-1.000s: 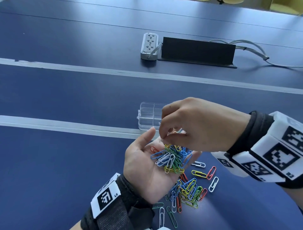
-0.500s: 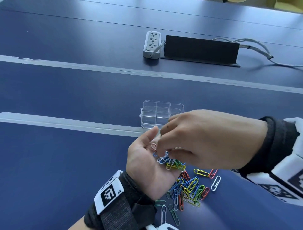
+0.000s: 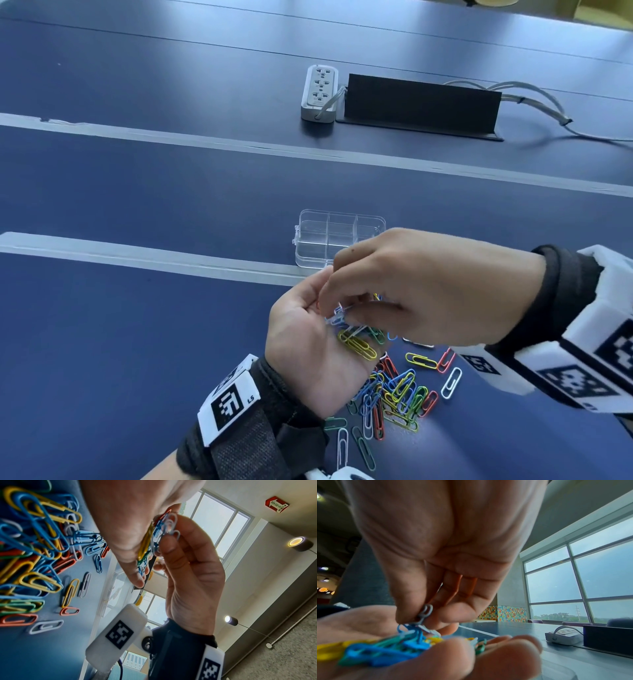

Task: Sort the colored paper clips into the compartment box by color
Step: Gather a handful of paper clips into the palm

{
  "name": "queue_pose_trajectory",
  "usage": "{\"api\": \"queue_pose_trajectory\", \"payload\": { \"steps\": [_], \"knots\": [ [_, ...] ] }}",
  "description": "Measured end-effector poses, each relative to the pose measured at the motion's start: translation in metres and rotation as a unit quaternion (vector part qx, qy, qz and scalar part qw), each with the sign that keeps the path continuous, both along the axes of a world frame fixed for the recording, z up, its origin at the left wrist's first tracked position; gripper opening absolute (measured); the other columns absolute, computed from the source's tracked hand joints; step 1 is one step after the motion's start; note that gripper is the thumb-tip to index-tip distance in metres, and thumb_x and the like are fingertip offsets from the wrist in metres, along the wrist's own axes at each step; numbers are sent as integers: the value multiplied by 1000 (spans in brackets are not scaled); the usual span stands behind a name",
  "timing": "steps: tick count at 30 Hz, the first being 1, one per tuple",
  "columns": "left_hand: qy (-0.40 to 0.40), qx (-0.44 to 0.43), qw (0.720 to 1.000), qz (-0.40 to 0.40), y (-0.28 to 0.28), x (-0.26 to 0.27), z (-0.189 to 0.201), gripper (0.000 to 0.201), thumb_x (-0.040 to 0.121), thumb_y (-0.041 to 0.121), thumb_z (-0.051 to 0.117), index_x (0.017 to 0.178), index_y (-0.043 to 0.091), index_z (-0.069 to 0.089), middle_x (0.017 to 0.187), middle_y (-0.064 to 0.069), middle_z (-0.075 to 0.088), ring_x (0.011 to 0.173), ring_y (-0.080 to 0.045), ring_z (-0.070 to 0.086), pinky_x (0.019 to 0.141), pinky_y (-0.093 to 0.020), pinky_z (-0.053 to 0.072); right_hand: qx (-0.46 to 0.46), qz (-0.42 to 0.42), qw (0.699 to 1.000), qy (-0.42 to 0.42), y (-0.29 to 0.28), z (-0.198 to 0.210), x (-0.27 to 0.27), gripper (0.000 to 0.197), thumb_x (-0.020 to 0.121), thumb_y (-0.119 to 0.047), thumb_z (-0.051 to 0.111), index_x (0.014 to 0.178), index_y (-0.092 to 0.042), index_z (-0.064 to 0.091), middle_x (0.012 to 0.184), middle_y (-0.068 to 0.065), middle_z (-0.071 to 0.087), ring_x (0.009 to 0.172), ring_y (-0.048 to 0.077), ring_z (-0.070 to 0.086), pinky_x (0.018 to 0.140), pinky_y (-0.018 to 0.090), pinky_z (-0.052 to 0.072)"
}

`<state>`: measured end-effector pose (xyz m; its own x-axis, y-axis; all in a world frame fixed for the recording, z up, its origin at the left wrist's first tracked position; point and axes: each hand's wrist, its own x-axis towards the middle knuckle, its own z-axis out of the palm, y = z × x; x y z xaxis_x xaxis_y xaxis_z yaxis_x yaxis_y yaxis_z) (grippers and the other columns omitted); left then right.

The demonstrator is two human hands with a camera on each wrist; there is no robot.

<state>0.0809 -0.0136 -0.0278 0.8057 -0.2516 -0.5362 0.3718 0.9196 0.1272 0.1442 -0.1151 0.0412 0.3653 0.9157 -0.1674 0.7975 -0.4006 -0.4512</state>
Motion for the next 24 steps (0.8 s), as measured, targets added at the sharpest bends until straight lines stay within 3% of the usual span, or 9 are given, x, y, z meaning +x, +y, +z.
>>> {"api": "queue_pose_trajectory", "payload": {
  "steps": [3, 6, 10, 14, 15, 17, 19, 21, 24],
  "knots": [
    [-50, -24, 998, -11, -1, 0, 0, 23, 78, 19, 44, 79, 5, 62, 83, -12, 61, 77, -26, 57, 82, -37, 42, 4, 0, 1000, -3, -2, 9, 6, 30, 86, -19, 53, 111, -28, 67, 80, -14, 46, 64, -2, 40, 63, 7, 32],
    [-73, -34, 996, -25, -2, 0, 0, 29, 76, 19, 43, 92, 4, 62, 98, -18, 62, 90, -32, 58, 85, -42, 48, 20, -42, 999, 1, -3, 8, 7, 24, 86, -22, 55, 103, -26, 71, 79, -13, 50, 64, -9, 45, 64, 2, 37],
    [-90, -54, 994, -36, -1, 0, -4, 34, 84, 21, 39, 93, 3, 67, 106, -19, 63, 104, -35, 56, 93, -53, 44, 17, -137, 989, 57, -3, 6, 7, 16, 85, -17, 62, 95, -21, 73, 80, -9, 66, 70, 5, 60, 67, 6, 45],
    [-88, -70, 993, -26, -3, 0, -8, 37, 88, 20, 37, 94, 1, 68, 101, -20, 67, 95, -36, 64, 97, -58, 40, 46, -215, 969, 112, -4, 4, 18, 16, 84, -16, 63, 94, -22, 74, 76, -5, 73, 66, 3, 64, 62, 12, 50],
    [-89, -75, 993, -27, -3, -1, -8, 38, 88, 20, 36, 93, -1, 68, 100, -21, 68, 95, -38, 65, 97, -57, 40, 48, -230, 963, 136, -4, 4, 21, 16, 85, -14, 63, 95, -21, 74, 75, 0, 74, 64, 10, 65, 63, 16, 54],
    [-90, -82, 992, -28, -3, -1, -8, 39, 87, 19, 36, 92, -3, 68, 100, -23, 68, 97, -39, 65, 99, -56, 39, 26, -233, 956, 177, -5, 7, 26, 15, 86, -13, 62, 94, -19, 73, 76, 10, 73, 66, 22, 66, 71, 36, 58],
    [-92, -71, 993, -29, -2, -1, -5, 36, 85, 18, 37, 88, -1, 68, 94, -21, 68, 89, -36, 67, 99, -56, 38, -7, -208, 956, 209, -5, 10, 25, 15, 86, -12, 62, 94, -19, 73, 79, 11, 73, 67, 21, 67, 71, 44, 58],
    [-93, -64, 993, -29, -1, 0, -4, 35, 84, 18, 38, 88, 0, 69, 96, -21, 69, 87, -35, 67, 98, -56, 40, -17, -197, 960, 196, -6, 10, 23, 16, 85, -14, 63, 92, -23, 74, 79, 3, 74, 70, 16, 69, 72, 34, 58],
    [-86, -75, 993, -31, -1, 0, -4, 34, 84, 17, 39, 96, -2, 64, 109, -23, 67, 103, -40, 63, 94, -55, 43, 12, -223, 965, 138, -6, 7, 25, 18, 82, -15, 66, 88, -31, 74, 70, -13, 72, 61, 0, 64, 63, 22, 54]
  ]
}}
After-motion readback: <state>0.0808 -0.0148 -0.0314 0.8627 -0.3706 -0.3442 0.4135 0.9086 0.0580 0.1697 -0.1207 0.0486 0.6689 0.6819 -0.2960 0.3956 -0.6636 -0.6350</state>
